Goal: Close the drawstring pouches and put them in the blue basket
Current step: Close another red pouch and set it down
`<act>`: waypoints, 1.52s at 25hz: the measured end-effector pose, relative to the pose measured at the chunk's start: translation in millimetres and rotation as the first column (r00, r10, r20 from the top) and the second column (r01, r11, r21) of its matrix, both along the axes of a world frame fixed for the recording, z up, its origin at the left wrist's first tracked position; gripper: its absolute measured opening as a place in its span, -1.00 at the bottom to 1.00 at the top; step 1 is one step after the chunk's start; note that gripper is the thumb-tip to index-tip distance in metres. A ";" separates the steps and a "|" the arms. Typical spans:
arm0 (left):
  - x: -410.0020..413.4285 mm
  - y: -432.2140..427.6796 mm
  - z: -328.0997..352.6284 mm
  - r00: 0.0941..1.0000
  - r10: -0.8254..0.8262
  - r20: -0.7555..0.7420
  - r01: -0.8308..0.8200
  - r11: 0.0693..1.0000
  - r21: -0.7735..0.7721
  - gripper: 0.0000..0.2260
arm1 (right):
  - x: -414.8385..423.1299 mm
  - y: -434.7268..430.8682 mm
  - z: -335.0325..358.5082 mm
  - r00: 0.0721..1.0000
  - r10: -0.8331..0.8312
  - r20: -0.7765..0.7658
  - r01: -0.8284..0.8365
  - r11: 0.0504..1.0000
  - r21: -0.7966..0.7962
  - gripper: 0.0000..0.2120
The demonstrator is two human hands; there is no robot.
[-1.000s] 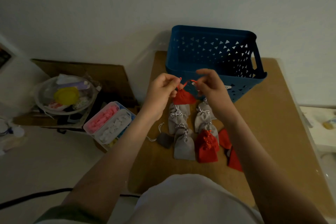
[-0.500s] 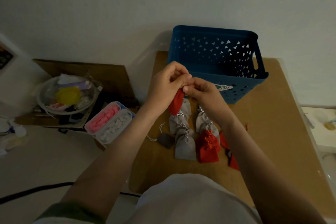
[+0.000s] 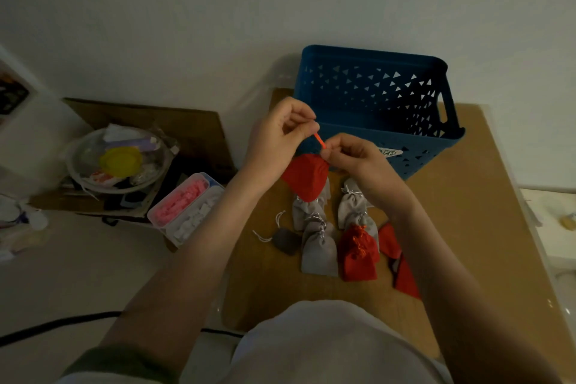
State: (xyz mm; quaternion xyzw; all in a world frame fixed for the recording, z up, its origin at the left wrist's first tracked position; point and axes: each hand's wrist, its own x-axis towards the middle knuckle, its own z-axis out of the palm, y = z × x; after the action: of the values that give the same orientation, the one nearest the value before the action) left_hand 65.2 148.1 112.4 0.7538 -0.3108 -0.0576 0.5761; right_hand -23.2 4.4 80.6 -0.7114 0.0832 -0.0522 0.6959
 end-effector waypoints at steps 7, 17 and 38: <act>-9.9 -6.6 -22.8 0.988 0.029 0.152 -0.065 0.970 0.236 -0.83 | 4.6 6.9 4.9 0.976 -0.177 0.130 0.155 0.974 0.164 -0.92; -22.2 -8.6 -19.3 1.000 0.003 0.002 -0.003 0.980 0.197 -0.79 | 4.7 14.7 -1.8 0.964 -0.182 0.192 0.162 0.980 0.113 -0.88; -9.7 -5.1 -25.2 0.785 -0.058 -0.617 -0.012 0.994 -0.109 -0.95 | 1.4 1.6 -4.2 0.998 -0.064 -0.020 0.053 0.934 -0.353 -0.91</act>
State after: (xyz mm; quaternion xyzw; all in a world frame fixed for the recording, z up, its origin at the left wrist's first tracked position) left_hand 55.5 142.9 87.2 0.6577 -0.1167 -0.2916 0.6847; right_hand -21.9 6.1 76.4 -0.8225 0.1045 -0.0759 0.5538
